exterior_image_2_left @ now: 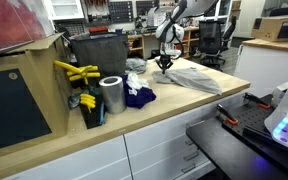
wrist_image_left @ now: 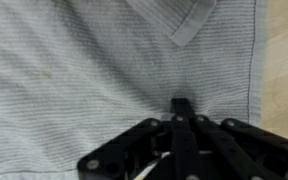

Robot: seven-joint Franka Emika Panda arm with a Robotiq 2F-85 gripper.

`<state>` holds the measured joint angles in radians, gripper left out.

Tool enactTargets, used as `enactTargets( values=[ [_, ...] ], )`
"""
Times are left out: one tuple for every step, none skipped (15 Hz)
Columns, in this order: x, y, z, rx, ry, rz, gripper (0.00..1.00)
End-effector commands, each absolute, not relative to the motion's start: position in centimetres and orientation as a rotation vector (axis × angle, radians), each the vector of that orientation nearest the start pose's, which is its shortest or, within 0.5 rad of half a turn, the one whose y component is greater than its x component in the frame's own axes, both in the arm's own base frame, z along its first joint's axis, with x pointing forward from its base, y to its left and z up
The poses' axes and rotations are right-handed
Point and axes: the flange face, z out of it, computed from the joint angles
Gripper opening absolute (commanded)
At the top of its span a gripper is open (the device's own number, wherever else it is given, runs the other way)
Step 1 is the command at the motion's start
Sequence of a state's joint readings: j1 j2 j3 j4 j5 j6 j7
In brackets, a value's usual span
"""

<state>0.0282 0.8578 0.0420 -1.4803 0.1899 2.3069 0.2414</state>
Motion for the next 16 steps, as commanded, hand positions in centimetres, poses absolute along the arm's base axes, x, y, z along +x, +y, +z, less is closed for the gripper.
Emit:
enactTargets(
  values=[
    [73.0,6.8,13.9,-2.836,0.471,0.172,0.0],
    [73.4,7.2,13.9,-2.815,0.473,0.188,0.0],
    [73.7,7.5,13.9,-2.797,0.472,0.202,0.0],
    [74.0,7.7,13.8,-2.775,0.471,0.219,0.0],
    [74.3,7.8,13.8,-2.75,0.466,0.238,0.0],
    [74.4,7.8,14.0,-2.73,0.463,0.252,0.0],
    [74.6,7.7,14.1,-2.713,0.458,0.264,0.26],
    [74.6,7.3,14.3,-2.704,0.452,0.269,0.28],
    [74.7,6.9,14.6,-2.699,0.444,0.27,0.34],
    [74.6,6.3,15.1,-2.694,0.434,0.269,0.42],
    [74.3,5.7,15.7,-2.693,0.418,0.268,0.49],
    [74.1,5.1,16.2,-2.69,0.399,0.275,0.55],
    [73.6,4.5,16.7,-2.688,0.373,0.292,0.64],
    [73.0,3.8,17.1,-2.68,0.335,0.328,0.71],
    [72.5,3.2,17.2,-2.671,0.306,0.363,0.8],
    [71.9,2.5,17.3,-2.656,0.268,0.413,0.86]
  ],
)
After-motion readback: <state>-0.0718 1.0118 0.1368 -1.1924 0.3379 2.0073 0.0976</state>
